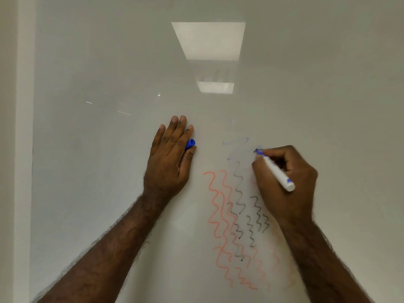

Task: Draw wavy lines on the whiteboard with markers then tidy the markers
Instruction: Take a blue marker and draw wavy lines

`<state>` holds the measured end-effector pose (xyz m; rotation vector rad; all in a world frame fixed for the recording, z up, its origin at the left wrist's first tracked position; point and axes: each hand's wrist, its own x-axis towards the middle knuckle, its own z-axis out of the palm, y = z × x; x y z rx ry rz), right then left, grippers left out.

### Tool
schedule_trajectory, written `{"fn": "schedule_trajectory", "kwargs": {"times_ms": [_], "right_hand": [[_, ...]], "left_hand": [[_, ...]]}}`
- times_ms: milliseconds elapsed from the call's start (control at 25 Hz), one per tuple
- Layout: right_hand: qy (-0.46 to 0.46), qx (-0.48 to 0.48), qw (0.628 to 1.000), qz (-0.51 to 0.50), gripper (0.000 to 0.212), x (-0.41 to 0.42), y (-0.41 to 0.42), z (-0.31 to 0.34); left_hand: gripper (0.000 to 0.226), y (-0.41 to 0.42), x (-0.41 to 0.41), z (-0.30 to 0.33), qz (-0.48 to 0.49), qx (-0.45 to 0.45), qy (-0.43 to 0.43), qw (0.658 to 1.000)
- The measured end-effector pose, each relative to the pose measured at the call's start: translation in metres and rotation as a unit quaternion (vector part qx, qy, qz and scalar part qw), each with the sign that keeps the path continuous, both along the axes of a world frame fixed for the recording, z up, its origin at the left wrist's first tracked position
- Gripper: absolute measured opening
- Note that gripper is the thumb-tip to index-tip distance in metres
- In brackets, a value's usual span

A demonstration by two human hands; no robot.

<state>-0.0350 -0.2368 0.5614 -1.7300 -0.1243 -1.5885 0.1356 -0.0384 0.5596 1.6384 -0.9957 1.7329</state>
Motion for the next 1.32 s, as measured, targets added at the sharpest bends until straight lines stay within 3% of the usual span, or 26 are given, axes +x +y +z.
{"fn": "schedule_trajectory", "kwargs": {"times_ms": [120,280,440,640,800,960,1040,1120,1200,1320], "right_hand": [[0.122,-0.107,0.986,0.048,0.013,-0.007,0.004,-0.016],[0.021,-0.008,0.999,-0.033,0.015,-0.013,-0.016,-0.031],[0.095,-0.115,0.989,0.01,0.015,-0.009,-0.005,-0.069],[0.031,0.0,0.999,-0.033,0.019,-0.006,-0.02,-0.069],[0.098,-0.101,0.99,-0.009,0.015,-0.01,-0.009,-0.087],[0.004,-0.027,0.997,-0.079,0.021,-0.012,-0.029,-0.082],[0.041,-0.072,0.995,-0.055,0.024,-0.012,-0.021,-0.097],[0.14,-0.115,0.983,-0.025,0.021,-0.021,-0.022,-0.121],[0.111,-0.073,0.99,-0.042,0.014,-0.024,-0.031,-0.122],[-0.002,0.026,0.995,-0.1,0.023,-0.026,-0.044,-0.109]], "left_hand": [[0.048,0.001,0.0,-0.001,-0.002,-0.003,-0.006,1.0],[0.048,0.0,-0.001,-0.003,-0.002,-0.008,-0.008,1.0],[0.048,0.0,0.0,-0.004,-0.003,-0.009,-0.011,1.0],[0.047,0.0,0.0,-0.006,-0.001,-0.012,-0.007,1.0],[0.047,0.001,0.001,-0.006,0.003,-0.014,-0.01,1.0],[0.048,0.0,0.002,-0.004,-0.001,-0.021,-0.007,1.0],[0.048,0.001,0.001,-0.011,0.001,-0.021,-0.009,1.0],[0.048,-0.006,-0.003,-0.026,0.0,-0.021,0.005,1.0],[0.048,-0.006,-0.004,-0.032,0.0,-0.026,0.012,1.0],[0.048,-0.004,-0.003,-0.029,-0.001,-0.027,0.008,1.0]]}}
